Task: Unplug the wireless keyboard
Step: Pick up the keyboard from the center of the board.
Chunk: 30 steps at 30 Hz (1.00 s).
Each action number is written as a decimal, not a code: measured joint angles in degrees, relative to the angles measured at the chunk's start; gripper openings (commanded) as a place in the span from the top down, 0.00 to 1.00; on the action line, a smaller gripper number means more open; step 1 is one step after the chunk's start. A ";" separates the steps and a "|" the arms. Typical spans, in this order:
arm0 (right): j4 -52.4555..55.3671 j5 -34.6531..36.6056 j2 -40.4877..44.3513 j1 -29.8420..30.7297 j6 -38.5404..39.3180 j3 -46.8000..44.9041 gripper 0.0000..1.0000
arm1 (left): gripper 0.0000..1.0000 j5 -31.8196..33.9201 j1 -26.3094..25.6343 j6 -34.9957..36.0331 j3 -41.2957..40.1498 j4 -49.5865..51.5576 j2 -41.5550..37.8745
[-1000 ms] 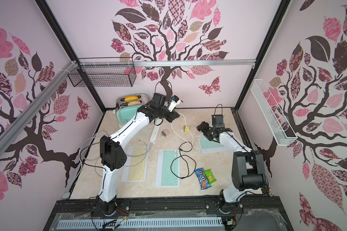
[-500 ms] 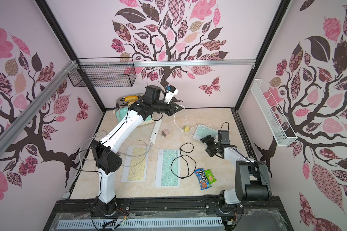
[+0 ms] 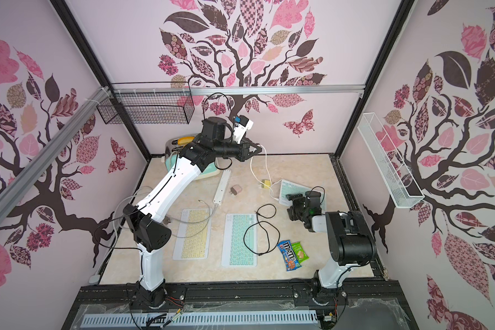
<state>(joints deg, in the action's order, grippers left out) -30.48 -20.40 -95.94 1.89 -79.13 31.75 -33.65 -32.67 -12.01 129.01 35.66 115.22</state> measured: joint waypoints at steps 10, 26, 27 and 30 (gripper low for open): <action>-10.54 9.51 -2.97 0.57 -5.79 -2.16 0.42 | 1.00 0.94 0.00 0.11 -0.02 1.20 -0.02; -17.29 16.24 -1.81 0.87 -2.64 -3.74 0.91 | 1.00 3.82 0.17 1.95 -0.04 4.02 -1.40; -17.55 16.35 -1.14 0.85 -1.95 -3.63 0.93 | 1.00 3.87 0.28 1.97 -0.15 4.04 -1.53; -16.48 16.28 0.70 0.83 -0.28 -3.32 0.99 | 1.00 3.87 0.98 1.95 -1.09 4.04 -2.21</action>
<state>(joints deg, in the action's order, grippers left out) -46.96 -4.12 -95.24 2.72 -79.42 28.42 -29.78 -31.68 -10.07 127.92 39.70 113.01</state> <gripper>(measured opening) 0.152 0.056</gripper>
